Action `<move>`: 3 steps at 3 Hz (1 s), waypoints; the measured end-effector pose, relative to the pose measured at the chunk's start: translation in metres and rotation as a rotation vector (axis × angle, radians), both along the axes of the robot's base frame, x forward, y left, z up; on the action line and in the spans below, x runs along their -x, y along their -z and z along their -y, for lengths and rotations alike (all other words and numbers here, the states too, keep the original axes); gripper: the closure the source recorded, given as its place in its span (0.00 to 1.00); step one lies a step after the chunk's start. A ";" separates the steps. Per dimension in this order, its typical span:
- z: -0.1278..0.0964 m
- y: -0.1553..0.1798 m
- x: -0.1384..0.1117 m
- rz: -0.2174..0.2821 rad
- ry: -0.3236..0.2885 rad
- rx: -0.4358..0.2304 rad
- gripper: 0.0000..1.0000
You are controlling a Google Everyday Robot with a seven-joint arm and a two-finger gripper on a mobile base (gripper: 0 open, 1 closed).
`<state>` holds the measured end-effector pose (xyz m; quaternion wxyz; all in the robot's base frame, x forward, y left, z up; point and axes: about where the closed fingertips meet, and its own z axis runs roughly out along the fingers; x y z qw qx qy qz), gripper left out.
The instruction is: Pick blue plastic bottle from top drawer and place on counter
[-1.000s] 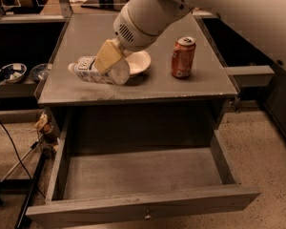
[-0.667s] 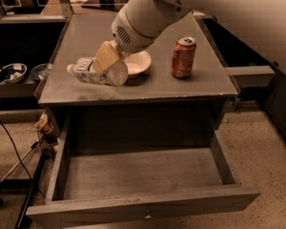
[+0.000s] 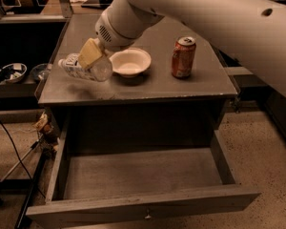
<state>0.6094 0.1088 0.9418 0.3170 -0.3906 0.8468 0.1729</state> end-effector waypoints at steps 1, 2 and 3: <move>-0.001 0.000 0.000 0.000 0.001 -0.002 1.00; -0.012 0.003 -0.007 -0.001 0.002 -0.024 1.00; -0.038 0.006 -0.026 -0.010 -0.011 -0.072 1.00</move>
Offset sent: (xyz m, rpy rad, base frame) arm 0.0186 0.0223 -0.0074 0.0553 0.0033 -0.0112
